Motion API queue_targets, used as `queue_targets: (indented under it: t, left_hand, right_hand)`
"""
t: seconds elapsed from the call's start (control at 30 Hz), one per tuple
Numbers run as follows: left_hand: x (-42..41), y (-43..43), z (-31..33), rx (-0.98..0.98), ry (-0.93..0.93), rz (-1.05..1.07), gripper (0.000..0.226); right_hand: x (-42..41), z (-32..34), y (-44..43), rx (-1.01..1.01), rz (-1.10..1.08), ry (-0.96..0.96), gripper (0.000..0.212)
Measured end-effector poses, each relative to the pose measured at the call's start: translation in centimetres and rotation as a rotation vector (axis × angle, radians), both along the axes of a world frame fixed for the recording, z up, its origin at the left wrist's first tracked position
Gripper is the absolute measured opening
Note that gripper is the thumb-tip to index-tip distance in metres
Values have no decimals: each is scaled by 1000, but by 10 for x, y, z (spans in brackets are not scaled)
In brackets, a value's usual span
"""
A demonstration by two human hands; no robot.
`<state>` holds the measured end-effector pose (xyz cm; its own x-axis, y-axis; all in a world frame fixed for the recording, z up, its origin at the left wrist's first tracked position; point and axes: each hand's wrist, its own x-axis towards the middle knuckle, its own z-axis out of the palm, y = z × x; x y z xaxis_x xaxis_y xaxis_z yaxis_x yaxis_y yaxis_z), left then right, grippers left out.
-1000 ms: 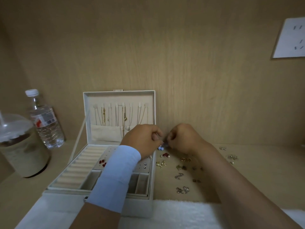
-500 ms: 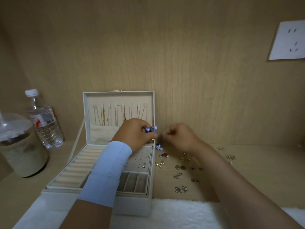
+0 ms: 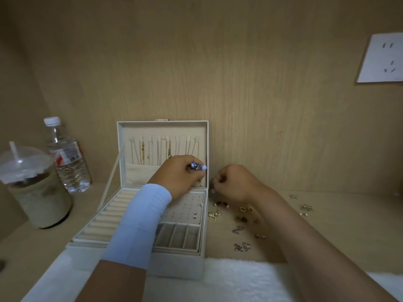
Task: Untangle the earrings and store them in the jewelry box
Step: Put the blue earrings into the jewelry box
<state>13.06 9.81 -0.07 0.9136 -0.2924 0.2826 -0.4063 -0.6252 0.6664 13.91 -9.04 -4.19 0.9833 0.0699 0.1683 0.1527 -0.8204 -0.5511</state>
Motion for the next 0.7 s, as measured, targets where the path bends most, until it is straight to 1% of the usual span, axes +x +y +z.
queue_targets:
  t: [0.1,0.23,0.33,0.4,0.5,0.63,0.7]
  left_hand:
    - [-9,10,6,20,4,-1,8]
    - [-21,31,10,3,-4,24,9]
    - [-30,47,7,-99,21,14,16]
    - [-35,56,2,-197,58,4,19]
    - [-38,67,-6,-278,52,13,12]
    - [-44,82,-12,-354,39,-4,15]
    - [-46,93,-9,-362,17,-2,17]
  right_hand:
    - [-14,31,-1,117,48,48,17]
    - [-39,66,11,129,136,70,17]
    - [-55,79,26,105,201,49,14]
    - [-65,83,36,84,301,115,12]
    - [-74,81,50,48,421,209,13]
    - [-78,74,65,-18,452,241,13]
    - [-79,71,72,-2,466,215,15]
